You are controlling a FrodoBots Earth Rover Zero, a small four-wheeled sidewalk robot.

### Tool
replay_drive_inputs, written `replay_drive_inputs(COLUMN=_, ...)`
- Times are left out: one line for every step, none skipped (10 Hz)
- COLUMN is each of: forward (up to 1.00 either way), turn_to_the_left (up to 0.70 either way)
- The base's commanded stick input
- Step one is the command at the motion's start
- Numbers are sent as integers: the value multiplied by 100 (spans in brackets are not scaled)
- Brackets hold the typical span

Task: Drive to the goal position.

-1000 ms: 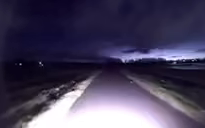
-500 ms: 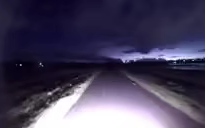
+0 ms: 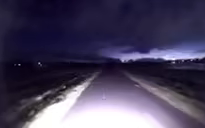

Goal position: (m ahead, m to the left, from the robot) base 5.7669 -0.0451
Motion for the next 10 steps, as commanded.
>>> replay_drive_inputs(forward=70, turn_to_the_left=0)
replay_drive_inputs(forward=70, turn_to_the_left=0)
replay_drive_inputs(forward=70, turn_to_the_left=0)
replay_drive_inputs(forward=70, turn_to_the_left=0)
replay_drive_inputs(forward=70, turn_to_the_left=0)
replay_drive_inputs(forward=70, turn_to_the_left=0)
replay_drive_inputs(forward=70, turn_to_the_left=0)
replay_drive_inputs(forward=70, turn_to_the_left=0)
replay_drive_inputs(forward=70, turn_to_the_left=0)
replay_drive_inputs(forward=70, turn_to_the_left=0)
